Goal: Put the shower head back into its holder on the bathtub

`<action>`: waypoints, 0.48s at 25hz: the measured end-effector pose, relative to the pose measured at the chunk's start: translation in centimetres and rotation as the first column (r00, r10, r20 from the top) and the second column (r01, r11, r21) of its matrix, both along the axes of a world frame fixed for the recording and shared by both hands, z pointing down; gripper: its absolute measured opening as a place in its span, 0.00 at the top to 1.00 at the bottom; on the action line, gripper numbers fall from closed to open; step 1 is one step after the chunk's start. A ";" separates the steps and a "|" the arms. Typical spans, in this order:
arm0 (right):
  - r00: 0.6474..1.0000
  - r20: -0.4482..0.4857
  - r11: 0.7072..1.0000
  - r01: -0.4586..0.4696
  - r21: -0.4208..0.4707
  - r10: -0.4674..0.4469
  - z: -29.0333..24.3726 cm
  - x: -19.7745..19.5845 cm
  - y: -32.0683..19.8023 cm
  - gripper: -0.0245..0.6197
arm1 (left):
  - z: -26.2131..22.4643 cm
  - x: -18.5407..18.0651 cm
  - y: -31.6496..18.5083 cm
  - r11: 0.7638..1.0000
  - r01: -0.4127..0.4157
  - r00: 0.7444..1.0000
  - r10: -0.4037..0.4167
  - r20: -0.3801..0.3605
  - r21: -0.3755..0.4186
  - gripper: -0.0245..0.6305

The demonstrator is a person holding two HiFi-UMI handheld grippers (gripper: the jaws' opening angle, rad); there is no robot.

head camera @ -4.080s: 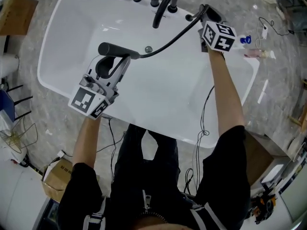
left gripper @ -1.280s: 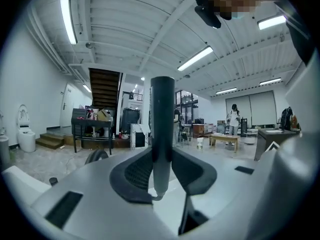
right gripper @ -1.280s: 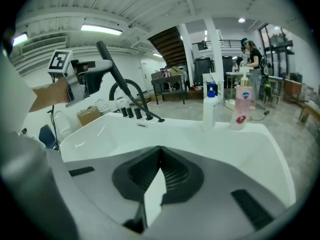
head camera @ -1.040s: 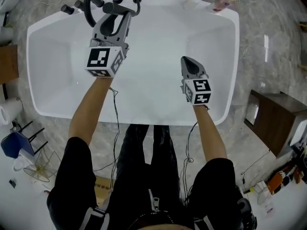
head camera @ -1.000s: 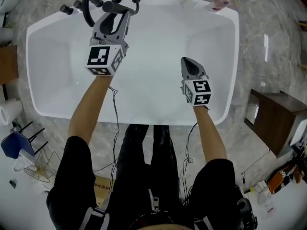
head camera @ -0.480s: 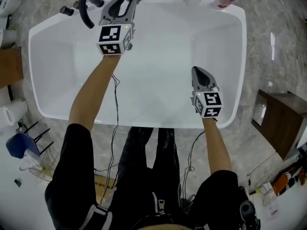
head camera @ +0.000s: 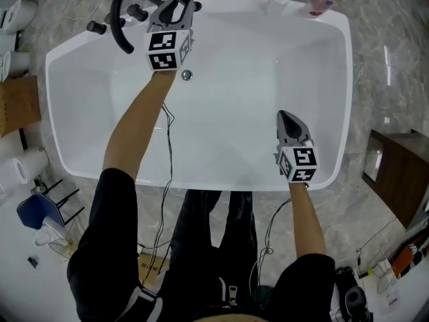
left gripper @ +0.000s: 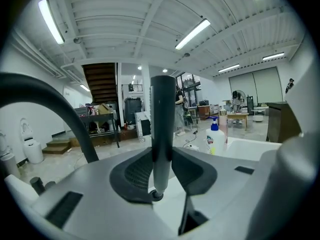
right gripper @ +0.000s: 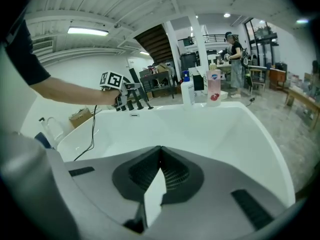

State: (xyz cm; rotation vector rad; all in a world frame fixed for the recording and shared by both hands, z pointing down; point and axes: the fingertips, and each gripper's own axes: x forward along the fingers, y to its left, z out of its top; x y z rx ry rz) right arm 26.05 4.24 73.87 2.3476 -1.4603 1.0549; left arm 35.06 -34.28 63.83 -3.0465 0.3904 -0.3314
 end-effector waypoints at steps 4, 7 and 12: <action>1.000 0.012 1.000 -0.019 -0.022 0.019 0.9 -0.7 1.5 0.95 | 1.7 0.7 -1.1 1.000 0.007 1.000 -0.006 0.025 -0.004 0.76; 0.999 0.019 0.999 -0.034 -0.033 0.035 1.4 -0.7 2.5 0.95 | 3.0 1.2 -1.9 1.000 0.015 0.999 -0.014 0.047 -0.017 0.76; 0.997 0.025 0.997 -0.066 -0.042 0.067 1.8 -0.9 3.8 0.95 | 4.8 2.0 -2.1 1.000 -0.012 0.995 0.014 0.096 -0.019 0.76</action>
